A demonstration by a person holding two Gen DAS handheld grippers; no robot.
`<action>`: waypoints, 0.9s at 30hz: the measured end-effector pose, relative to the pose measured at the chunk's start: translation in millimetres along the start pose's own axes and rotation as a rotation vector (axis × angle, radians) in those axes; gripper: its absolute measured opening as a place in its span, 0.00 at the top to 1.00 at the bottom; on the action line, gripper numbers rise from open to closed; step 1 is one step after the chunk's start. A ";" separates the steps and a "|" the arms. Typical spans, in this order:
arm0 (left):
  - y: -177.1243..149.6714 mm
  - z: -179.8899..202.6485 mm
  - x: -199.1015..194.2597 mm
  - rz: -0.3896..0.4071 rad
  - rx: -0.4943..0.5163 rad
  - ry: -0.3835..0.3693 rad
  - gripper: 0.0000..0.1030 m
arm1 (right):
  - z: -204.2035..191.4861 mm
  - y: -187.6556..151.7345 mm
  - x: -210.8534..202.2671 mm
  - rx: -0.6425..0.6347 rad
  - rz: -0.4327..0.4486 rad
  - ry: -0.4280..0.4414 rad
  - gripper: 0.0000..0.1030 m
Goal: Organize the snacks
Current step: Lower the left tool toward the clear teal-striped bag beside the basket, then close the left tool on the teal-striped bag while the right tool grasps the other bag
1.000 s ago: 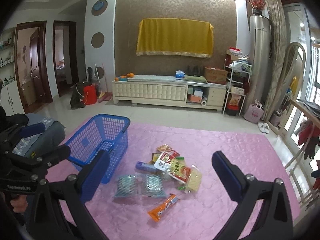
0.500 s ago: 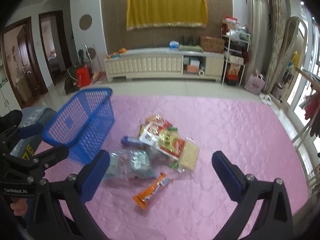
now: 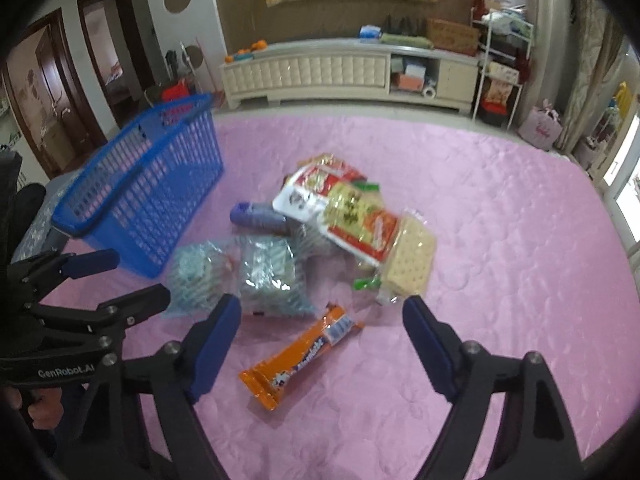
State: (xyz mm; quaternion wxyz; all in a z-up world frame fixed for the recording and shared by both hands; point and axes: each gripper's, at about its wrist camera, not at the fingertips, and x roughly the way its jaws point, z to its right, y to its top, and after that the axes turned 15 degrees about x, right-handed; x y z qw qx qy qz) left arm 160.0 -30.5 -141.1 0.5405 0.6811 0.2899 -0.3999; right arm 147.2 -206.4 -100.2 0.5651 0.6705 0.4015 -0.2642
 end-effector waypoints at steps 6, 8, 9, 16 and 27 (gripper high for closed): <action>1.0 -4.0 31.4 -0.062 -0.049 0.007 0.21 | 1.1 -2.1 25.2 -0.013 -0.043 0.007 0.17; 2.3 -5.5 37.5 -0.075 -0.047 0.050 0.21 | 2.1 -2.3 30.2 -0.016 -0.048 0.006 0.17; 3.2 -6.2 41.3 -0.081 -0.045 0.070 0.21 | 2.9 -2.3 32.1 -0.015 -0.050 0.007 0.17; 1.5 -15.0 63.0 -0.124 -0.084 0.041 0.21 | 8.4 -4.9 44.4 -0.001 -0.063 0.022 0.17; 3.3 -13.1 78.7 -0.128 -0.089 0.021 0.42 | 9.5 -0.1 47.0 -0.001 -0.084 0.074 0.17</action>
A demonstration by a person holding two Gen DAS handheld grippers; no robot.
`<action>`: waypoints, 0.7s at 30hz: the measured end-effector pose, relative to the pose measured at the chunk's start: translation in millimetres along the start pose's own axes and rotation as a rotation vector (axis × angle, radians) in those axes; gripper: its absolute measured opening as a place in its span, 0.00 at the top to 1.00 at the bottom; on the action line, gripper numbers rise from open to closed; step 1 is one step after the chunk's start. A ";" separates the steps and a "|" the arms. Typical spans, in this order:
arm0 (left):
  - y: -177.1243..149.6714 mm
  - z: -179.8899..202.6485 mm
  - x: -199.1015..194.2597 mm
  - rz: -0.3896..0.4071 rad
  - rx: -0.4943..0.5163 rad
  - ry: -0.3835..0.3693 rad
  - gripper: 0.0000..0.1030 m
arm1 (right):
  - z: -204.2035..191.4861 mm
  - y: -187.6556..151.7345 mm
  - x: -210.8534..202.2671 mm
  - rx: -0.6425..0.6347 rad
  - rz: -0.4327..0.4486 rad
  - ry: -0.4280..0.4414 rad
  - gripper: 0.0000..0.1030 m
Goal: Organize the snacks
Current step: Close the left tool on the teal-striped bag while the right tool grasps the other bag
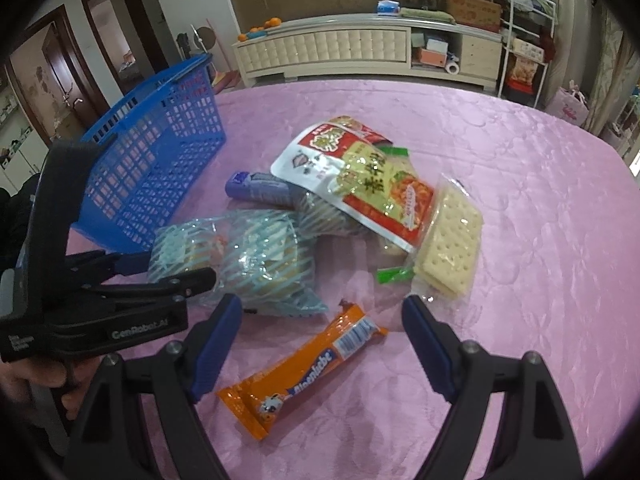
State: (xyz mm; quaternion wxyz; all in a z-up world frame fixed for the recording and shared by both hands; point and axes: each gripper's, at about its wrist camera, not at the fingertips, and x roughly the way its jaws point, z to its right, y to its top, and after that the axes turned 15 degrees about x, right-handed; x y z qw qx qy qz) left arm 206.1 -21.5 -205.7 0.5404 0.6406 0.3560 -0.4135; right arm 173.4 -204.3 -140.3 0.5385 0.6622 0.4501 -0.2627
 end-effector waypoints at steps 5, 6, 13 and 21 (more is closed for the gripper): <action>-5.6 2.5 -7.0 0.010 -0.003 0.002 0.45 | -1.7 2.8 1.7 0.015 -0.015 0.022 0.17; -7.2 1.8 -8.5 0.012 -0.007 -0.001 0.46 | -2.8 3.3 2.4 0.012 -0.016 0.018 0.17; -17.1 -0.5 -13.2 0.017 -0.001 -0.005 0.46 | -10.0 9.8 10.3 0.009 -0.065 0.072 0.17; -16.2 -3.2 -7.4 0.023 -0.015 -0.016 0.46 | -25.0 18.9 34.8 -0.030 -0.131 0.051 0.17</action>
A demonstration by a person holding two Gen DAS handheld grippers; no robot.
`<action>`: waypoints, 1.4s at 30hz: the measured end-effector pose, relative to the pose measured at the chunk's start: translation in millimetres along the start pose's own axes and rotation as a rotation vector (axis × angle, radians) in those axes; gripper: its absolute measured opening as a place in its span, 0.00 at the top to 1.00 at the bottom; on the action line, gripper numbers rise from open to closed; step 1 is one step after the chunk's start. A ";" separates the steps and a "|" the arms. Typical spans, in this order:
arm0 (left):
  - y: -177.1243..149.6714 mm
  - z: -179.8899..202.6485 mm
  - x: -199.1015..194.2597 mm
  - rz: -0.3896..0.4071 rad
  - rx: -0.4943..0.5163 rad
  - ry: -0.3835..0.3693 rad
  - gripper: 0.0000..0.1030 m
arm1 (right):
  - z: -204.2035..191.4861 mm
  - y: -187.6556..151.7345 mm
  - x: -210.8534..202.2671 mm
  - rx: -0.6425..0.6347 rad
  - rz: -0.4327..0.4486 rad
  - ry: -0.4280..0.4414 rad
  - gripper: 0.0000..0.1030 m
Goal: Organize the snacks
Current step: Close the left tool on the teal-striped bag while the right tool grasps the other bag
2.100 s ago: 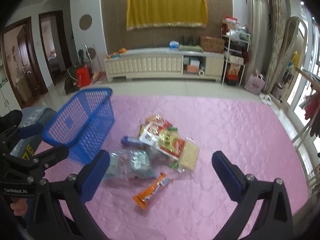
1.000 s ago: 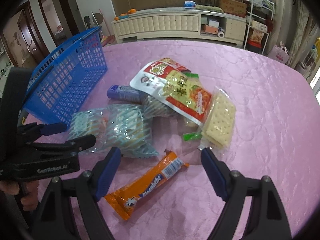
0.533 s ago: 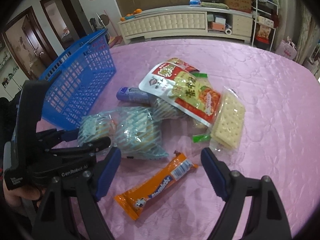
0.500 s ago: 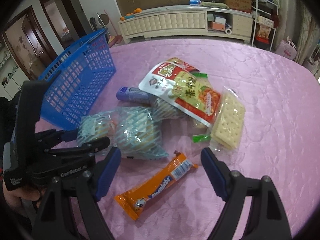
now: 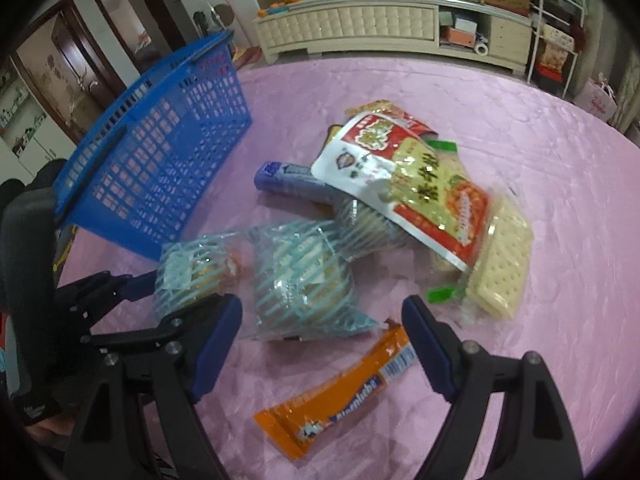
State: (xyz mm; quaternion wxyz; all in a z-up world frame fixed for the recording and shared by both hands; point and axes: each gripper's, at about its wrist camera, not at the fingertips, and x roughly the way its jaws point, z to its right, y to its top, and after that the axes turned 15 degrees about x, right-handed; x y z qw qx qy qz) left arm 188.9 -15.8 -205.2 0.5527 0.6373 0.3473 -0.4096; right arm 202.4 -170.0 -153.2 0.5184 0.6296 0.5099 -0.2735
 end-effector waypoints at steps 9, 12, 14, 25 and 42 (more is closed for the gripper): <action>-4.3 -2.1 -0.7 0.009 0.000 -0.012 0.46 | -11.9 10.5 39.3 -0.042 -0.084 -0.063 0.17; -4.5 -2.7 -1.4 0.008 0.000 -0.014 0.46 | -16.8 11.7 47.5 -0.059 -0.080 -0.068 0.17; -4.8 -2.0 -1.4 0.009 0.002 -0.014 0.46 | -18.8 10.5 51.1 -0.065 -0.087 -0.045 0.17; -8.5 0.0 -11.0 0.017 0.009 -0.031 0.46 | -3.9 -8.7 38.4 -0.031 -0.083 0.051 0.38; -31.5 16.7 -103.8 0.166 0.054 -0.032 0.46 | -26.2 -60.8 -64.6 -0.028 0.108 0.022 0.38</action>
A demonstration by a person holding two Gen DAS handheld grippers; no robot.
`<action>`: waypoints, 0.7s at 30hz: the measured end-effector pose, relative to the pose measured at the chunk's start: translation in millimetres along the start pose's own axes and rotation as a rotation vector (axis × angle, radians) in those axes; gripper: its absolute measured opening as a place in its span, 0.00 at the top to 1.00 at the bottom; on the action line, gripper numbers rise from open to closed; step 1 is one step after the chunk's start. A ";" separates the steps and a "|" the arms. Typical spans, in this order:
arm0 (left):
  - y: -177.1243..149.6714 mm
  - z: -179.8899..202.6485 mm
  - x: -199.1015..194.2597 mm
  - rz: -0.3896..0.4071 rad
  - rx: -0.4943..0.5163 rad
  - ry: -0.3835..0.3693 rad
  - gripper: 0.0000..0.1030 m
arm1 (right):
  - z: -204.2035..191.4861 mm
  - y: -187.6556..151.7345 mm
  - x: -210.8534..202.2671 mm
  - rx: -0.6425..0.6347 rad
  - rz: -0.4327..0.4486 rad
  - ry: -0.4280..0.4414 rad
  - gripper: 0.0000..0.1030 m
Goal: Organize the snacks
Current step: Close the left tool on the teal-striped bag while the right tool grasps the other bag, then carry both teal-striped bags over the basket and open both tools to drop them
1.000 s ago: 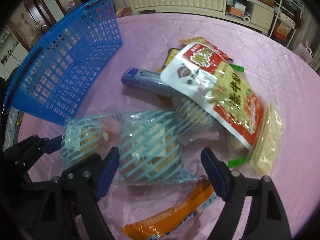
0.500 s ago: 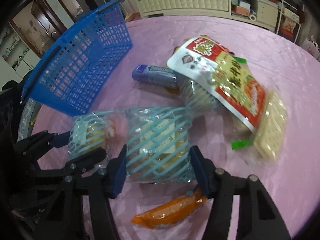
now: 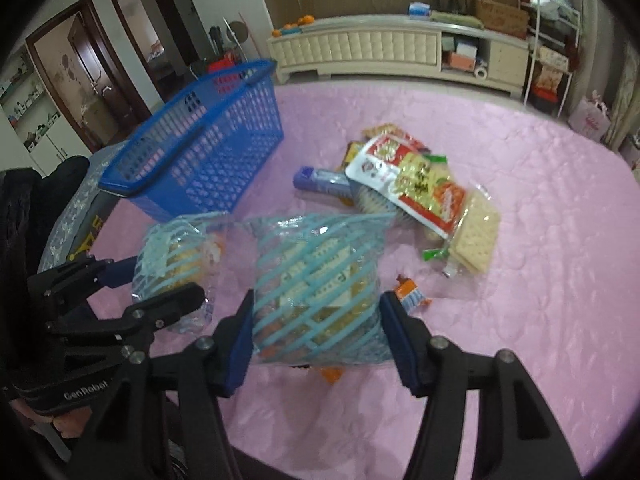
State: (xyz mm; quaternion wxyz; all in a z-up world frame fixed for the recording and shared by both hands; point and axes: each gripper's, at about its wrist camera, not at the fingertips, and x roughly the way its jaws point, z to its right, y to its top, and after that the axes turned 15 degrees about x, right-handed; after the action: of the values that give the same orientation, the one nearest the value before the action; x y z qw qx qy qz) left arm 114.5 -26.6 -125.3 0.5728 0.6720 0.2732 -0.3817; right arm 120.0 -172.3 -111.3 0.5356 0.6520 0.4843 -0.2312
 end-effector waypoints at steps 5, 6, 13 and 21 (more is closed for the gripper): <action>-2.9 1.7 -31.7 0.055 0.031 0.002 0.46 | -16.2 -2.7 -17.9 -0.011 0.048 -0.001 0.38; -2.3 0.9 -37.1 0.065 0.038 0.004 0.46 | -18.7 -2.7 -21.5 -0.013 0.056 0.000 0.38; 8.6 -20.2 -74.3 0.144 0.052 0.026 0.46 | -42.2 4.6 -38.0 -0.055 0.103 0.001 0.38; 31.3 -57.3 -92.9 0.190 0.071 0.060 0.46 | -69.0 40.6 -44.8 -0.082 0.142 0.057 0.38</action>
State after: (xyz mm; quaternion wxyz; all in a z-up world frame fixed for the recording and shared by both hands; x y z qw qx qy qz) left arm 99.1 29.8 -28.0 0.5738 0.7258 0.2117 -0.3149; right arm 121.7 -124.1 -33.2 0.5629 0.6686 0.4608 -0.1540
